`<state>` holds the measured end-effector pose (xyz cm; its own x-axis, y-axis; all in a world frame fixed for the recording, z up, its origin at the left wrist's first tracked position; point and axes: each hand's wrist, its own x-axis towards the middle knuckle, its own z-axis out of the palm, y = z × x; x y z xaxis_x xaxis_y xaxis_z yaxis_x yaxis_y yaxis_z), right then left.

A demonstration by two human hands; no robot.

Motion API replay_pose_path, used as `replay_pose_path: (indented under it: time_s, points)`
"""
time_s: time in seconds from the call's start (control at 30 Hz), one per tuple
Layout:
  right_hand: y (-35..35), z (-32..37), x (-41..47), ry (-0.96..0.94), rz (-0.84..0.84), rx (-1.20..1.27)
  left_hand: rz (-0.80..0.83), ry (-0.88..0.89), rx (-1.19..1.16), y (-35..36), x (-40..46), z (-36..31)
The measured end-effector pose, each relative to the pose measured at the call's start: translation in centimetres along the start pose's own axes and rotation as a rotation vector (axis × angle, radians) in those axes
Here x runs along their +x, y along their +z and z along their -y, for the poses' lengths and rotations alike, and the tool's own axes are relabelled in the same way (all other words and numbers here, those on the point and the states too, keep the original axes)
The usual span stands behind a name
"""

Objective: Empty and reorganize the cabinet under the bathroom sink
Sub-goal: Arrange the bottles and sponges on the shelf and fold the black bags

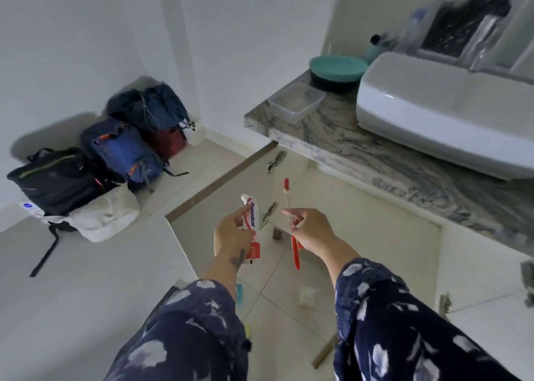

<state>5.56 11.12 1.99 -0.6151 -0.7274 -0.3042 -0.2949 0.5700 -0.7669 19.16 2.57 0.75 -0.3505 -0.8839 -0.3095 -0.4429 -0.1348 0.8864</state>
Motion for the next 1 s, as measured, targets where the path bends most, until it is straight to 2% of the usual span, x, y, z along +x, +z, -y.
replay_pose_path:
  time_s: [0.2,0.37,0.5,0.7,0.83,1.0]
  points:
    - [-5.5,4.1,-0.9,-0.005,-0.106,0.064,0.082,0.135,-0.058,-0.4,-0.1,-7.4]
    - [-9.7,7.9,2.7,-0.059,-0.193,0.079,0.11,0.292,-0.091,0.3,3.5,-13.8]
    - [-12.6,11.4,9.0,-0.102,-0.182,0.065,0.121,0.391,-0.074,1.9,9.4,-18.6]
    - [-16.9,15.3,21.5,-0.163,-0.254,0.057,0.015,0.508,-0.028,5.5,19.9,-25.8]
    - [-17.9,16.7,29.0,-0.136,-0.233,0.072,-0.004,0.506,0.031,8.1,25.9,-28.4]
    - [-17.2,16.2,34.7,-0.074,-0.205,-0.087,0.026,0.455,0.237,10.8,31.5,-28.4]
